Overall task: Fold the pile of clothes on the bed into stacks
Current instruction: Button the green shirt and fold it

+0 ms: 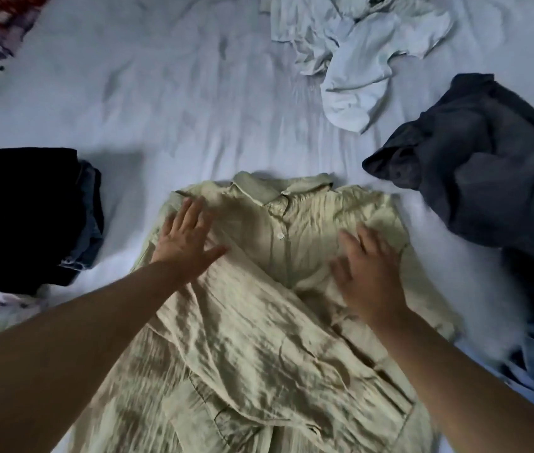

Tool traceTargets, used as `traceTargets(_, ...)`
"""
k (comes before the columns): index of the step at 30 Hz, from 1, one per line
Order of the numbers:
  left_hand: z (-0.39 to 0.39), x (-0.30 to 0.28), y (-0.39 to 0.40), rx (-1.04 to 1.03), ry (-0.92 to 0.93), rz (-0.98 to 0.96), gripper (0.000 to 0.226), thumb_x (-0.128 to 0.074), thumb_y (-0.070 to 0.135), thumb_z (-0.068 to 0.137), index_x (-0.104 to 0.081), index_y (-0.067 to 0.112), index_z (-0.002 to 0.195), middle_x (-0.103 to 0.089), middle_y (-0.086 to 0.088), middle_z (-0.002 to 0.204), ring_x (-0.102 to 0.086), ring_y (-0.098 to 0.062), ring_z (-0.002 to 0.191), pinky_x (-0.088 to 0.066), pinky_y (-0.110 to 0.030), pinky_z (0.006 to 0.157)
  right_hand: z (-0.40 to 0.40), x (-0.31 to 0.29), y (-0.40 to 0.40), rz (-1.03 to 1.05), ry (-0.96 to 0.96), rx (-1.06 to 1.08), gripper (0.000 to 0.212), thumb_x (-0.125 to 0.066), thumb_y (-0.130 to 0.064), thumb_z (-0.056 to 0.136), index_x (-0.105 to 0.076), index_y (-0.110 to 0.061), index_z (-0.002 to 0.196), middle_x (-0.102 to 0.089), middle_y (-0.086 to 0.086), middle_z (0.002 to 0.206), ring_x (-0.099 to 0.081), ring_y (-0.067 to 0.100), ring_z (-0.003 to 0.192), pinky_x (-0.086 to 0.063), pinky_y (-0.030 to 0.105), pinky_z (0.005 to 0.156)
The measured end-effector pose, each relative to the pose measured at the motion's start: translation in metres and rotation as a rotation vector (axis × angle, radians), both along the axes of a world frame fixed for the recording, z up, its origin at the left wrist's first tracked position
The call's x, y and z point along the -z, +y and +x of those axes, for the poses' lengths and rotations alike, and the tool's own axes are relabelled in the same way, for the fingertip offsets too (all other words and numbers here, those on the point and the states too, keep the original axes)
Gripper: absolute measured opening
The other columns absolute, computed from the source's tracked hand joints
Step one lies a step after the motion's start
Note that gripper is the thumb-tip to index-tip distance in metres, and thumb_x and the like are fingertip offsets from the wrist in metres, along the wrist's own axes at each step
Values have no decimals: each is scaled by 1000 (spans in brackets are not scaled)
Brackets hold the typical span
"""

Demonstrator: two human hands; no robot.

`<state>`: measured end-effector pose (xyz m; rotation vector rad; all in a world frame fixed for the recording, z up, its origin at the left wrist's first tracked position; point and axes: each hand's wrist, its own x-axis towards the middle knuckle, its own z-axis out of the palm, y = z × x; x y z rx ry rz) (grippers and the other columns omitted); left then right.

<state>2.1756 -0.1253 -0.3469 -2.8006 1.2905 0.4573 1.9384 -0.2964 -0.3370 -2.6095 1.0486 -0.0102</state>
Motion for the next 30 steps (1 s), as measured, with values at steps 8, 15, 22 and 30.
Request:
traceTargets(8, 45, 28, -95, -323, 70, -191, 63, -26, 55, 96, -28, 18, 147, -20, -1, 156, -3, -19, 146, 0, -47, 116, 77, 26, -86, 21, -145, 50, 47, -30, -40, 100, -47, -16, 137, -41, 10, 146, -31, 30, 136, -23, 42, 110)
traceTargets(15, 46, 47, -87, -73, -7, -302, 48, -56, 52, 82, -63, 12, 108, -54, -4, 128, -45, -25, 123, -20, -46, 111, 99, 43, -96, 114, 114, 183, 45, -50, -55, 87, -55, -18, 112, -46, 6, 128, -35, 29, 124, -25, 43, 99)
traceTargets(22, 62, 12, -108, -96, -12, -457, 16, -59, 30, 86, -59, 15, 84, -61, -5, 77, -57, -32, 82, -43, -36, 68, 110, 32, -104, -112, -178, 173, 23, -60, -40, 85, -53, -23, 72, -54, 0, 106, -40, 25, 109, -17, 36, 94)
traceTargets(30, 53, 45, -121, -258, -127, -64, 73, -25, 58, 95, 13, 27, 149, 20, -3, 157, 20, -25, 143, 13, -49, 113, 116, 47, -93, -72, -46, 188, 60, -39, -32, 96, -14, -26, 150, -4, 8, 159, -4, 28, 144, -1, 49, 113)
